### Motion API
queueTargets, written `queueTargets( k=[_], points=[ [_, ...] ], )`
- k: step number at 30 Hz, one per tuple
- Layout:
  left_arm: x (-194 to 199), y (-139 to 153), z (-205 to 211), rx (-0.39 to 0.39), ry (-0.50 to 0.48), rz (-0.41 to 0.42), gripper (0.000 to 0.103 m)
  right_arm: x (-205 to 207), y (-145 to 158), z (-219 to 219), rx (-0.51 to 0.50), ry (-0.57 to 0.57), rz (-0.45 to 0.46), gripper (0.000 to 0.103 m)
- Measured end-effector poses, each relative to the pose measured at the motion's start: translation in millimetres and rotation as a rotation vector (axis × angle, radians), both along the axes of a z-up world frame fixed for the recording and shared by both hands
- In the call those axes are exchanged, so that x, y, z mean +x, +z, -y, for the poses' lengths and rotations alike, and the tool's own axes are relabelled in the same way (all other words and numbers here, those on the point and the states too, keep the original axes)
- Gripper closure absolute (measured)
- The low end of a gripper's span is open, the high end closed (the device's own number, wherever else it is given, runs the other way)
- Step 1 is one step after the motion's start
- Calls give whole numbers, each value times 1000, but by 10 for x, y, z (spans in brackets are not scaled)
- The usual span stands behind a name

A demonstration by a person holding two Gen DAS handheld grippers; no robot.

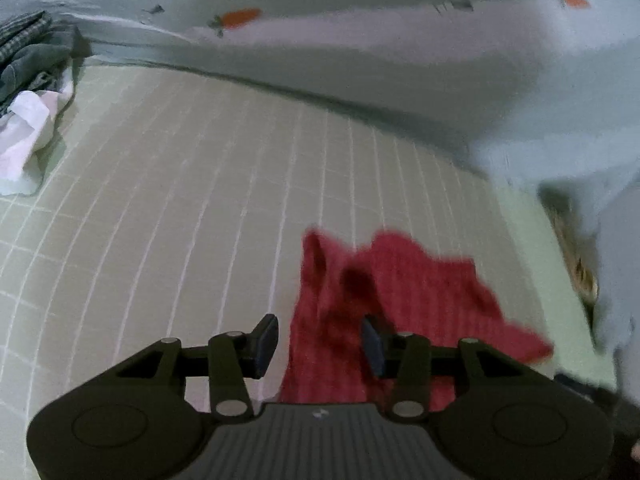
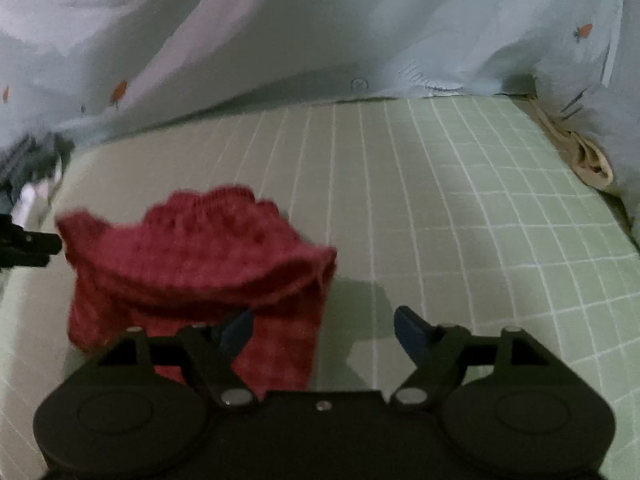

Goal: Fold clothes
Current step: 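Grasp the folded shorts with both grippers and lift them off the table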

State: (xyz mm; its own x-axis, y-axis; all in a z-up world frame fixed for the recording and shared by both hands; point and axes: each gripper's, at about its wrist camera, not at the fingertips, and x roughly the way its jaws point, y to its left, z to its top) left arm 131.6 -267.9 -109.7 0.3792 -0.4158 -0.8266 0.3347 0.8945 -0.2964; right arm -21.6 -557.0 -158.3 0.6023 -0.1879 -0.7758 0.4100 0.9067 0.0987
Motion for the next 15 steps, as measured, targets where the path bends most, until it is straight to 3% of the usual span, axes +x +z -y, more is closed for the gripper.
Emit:
queueTargets(
  k=[3,8,11,15],
  points=[
    [-124,-113,95,48,-75,-39,54,46,-77,-85,-38,39,-34,22],
    [-110,-349,470,250,-192,-44,51,267,-234,-107,-111,81,-119,22],
    [23,-403,603,287,-222,-22,48,410,-241,-26,-111,94,-114,21],
    [365,-366,718,269,-171,27,43,653,-161,172,-103,57,-55,20]
  ],
)
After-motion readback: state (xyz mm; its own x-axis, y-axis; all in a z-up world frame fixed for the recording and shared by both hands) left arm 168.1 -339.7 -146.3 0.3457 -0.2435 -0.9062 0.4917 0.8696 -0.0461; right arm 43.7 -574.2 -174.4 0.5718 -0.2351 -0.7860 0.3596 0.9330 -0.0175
